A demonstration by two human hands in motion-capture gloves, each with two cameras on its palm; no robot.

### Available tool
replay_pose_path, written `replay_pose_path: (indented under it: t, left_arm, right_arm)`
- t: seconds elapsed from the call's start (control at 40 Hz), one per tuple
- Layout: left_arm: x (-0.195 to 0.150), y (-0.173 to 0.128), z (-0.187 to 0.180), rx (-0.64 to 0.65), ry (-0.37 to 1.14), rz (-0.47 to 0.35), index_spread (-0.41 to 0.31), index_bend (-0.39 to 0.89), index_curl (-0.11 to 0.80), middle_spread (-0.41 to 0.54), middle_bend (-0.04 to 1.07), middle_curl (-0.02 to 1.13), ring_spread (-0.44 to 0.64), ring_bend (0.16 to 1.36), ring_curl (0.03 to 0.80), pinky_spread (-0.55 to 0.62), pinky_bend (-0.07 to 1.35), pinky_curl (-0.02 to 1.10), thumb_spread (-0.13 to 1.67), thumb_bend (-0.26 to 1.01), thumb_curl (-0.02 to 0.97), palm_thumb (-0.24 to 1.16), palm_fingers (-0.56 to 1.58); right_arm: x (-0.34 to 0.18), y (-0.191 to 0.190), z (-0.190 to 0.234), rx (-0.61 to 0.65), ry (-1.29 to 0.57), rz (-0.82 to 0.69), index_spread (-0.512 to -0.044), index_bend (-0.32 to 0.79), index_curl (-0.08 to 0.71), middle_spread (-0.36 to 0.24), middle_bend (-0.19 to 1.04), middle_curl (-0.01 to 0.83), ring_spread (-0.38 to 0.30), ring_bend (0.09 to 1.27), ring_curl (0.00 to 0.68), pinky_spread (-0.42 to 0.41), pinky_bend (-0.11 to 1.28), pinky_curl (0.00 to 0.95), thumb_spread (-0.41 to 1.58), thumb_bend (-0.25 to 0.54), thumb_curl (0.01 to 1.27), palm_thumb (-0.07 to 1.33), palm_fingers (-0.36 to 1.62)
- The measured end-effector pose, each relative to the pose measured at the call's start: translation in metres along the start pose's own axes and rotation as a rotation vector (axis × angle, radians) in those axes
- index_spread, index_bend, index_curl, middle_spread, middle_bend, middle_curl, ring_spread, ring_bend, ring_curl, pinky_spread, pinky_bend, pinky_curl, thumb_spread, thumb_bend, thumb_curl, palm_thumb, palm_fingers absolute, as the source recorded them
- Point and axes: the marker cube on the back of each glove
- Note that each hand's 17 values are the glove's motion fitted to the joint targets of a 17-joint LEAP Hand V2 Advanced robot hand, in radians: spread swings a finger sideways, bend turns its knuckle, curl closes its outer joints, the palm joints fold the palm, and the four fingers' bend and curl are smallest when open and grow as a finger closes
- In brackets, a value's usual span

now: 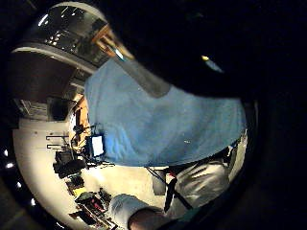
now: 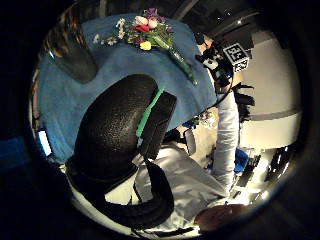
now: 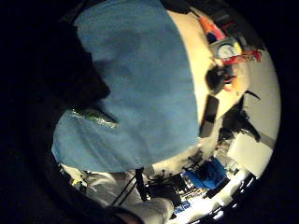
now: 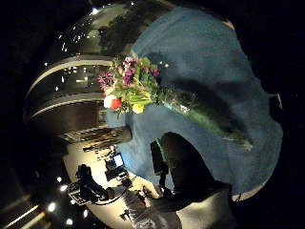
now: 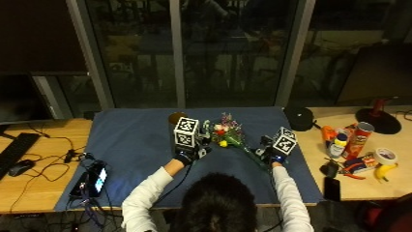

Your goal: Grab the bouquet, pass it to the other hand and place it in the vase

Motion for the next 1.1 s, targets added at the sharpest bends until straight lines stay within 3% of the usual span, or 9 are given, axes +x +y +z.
replay_pose_path:
  t: [0.2, 0.35, 0.475, 0.65, 0.699, 0.849, 0.924, 0.999, 1.099]
  left_arm:
    - [-0.005, 0.008, 0.003, -0.055, 0.061, 0.01, 0.102, 0.11, 0.162, 0.307, 0.23, 0.36, 0.38, 0.69, 0.281, 0.39, 0.65, 0.34, 1.12, -0.02, 0.265, 0.11, 0.12]
    - [-0.011, 0.01, 0.0, -0.027, 0.032, -0.008, 0.097, 0.12, 0.169, 0.302, 0.23, 0.36, 0.38, 0.69, 0.279, 0.39, 0.64, 0.34, 1.13, -0.02, 0.269, 0.13, 0.12]
    - [-0.013, 0.009, 0.001, -0.028, 0.033, -0.012, 0.094, 0.12, 0.176, 0.3, 0.23, 0.36, 0.38, 0.69, 0.278, 0.39, 0.64, 0.34, 1.14, -0.02, 0.271, 0.13, 0.12]
    - [-0.012, 0.011, 0.002, -0.033, 0.03, -0.01, 0.092, 0.12, 0.183, 0.292, 0.23, 0.36, 0.38, 0.68, 0.277, 0.39, 0.63, 0.34, 1.15, -0.02, 0.273, 0.14, 0.13]
    - [-0.014, 0.012, 0.002, -0.039, 0.026, -0.015, 0.09, 0.12, 0.184, 0.291, 0.23, 0.36, 0.38, 0.68, 0.278, 0.39, 0.63, 0.34, 1.15, -0.02, 0.272, 0.14, 0.13]
    - [-0.019, 0.012, 0.001, -0.042, 0.03, -0.023, 0.085, 0.11, 0.186, 0.287, 0.23, 0.37, 0.38, 0.68, 0.278, 0.39, 0.62, 0.34, 1.15, -0.02, 0.272, 0.14, 0.13]
    - [-0.02, 0.009, 0.0, -0.007, 0.059, -0.02, 0.083, 0.11, 0.187, 0.285, 0.23, 0.37, 0.38, 0.68, 0.278, 0.39, 0.62, 0.34, 1.15, -0.02, 0.271, 0.15, 0.13]
    - [-0.018, 0.005, -0.002, 0.062, 0.11, -0.002, 0.074, 0.12, 0.192, 0.272, 0.24, 0.37, 0.37, 0.67, 0.272, 0.38, 0.62, 0.33, 1.16, -0.01, 0.275, 0.17, 0.17]
    - [-0.013, 0.0, -0.006, 0.153, 0.195, 0.025, 0.053, 0.17, 0.218, 0.22, 0.27, 0.38, 0.32, 0.64, 0.262, 0.35, 0.57, 0.32, 1.19, 0.0, 0.282, 0.21, 0.28]
  right_arm:
    - [0.006, 0.026, 0.054, -0.196, 0.116, 0.074, -0.209, 0.08, 0.182, -0.103, 0.26, 0.443, -0.166, 0.55, 0.404, -0.073, 0.62, 0.381, 1.04, -0.021, 0.32, 0.46, 0.8]
    - [0.007, 0.021, 0.074, -0.182, 0.26, 0.093, -0.196, 0.03, 0.152, -0.097, 0.27, 0.453, -0.165, 0.58, 0.414, -0.074, 0.65, 0.385, 1.03, 0.009, 0.35, 0.56, 0.77]
    - [-0.002, 0.03, 0.078, -0.21, 0.313, 0.086, -0.192, -0.03, 0.101, -0.132, 0.34, 0.474, -0.199, 0.66, 0.427, -0.192, 0.7, 0.387, 0.99, -0.005, 0.35, 0.61, 0.94]
    - [-0.011, 0.021, 0.082, -0.189, 0.234, 0.06, -0.224, 0.13, 0.159, -0.181, 0.44, 0.525, -0.213, 0.71, 0.465, -0.266, 0.64, 0.394, 1.0, 0.03, 0.36, 0.76, 1.19]
    - [-0.014, 0.025, 0.081, -0.233, 0.193, 0.067, -0.229, 0.31, 0.218, -0.174, 0.43, 0.533, -0.211, 0.68, 0.468, -0.273, 0.62, 0.397, 1.01, 0.11, 0.4, 0.91, 1.3]
    - [-0.009, 0.017, 0.061, -0.13, 0.141, 0.098, -0.227, 0.29, 0.276, -0.186, 0.47, 0.548, -0.228, 0.72, 0.48, -0.307, 0.58, 0.387, 1.03, 0.116, 0.41, 0.98, 1.38]
    - [-0.01, 0.012, 0.043, 0.054, 0.084, 0.079, -0.226, 0.24, 0.29, -0.191, 0.55, 0.577, -0.224, 0.8, 0.501, -0.297, 0.61, 0.406, 1.05, 0.096, 0.4, 0.97, 1.46]
    - [-0.016, 0.008, 0.025, 0.244, -0.016, 0.025, -0.227, 0.35, 0.336, -0.189, 0.65, 0.608, -0.217, 0.82, 0.514, -0.285, 0.59, 0.413, 1.02, 0.047, 0.38, 0.94, 1.54]
    - [-0.025, 0.014, 0.007, 0.292, -0.233, 0.001, -0.22, 0.46, 0.391, -0.184, 0.7, 0.627, -0.207, 0.84, 0.527, -0.27, 0.59, 0.425, 0.96, 0.001, 0.39, 0.92, 1.54]
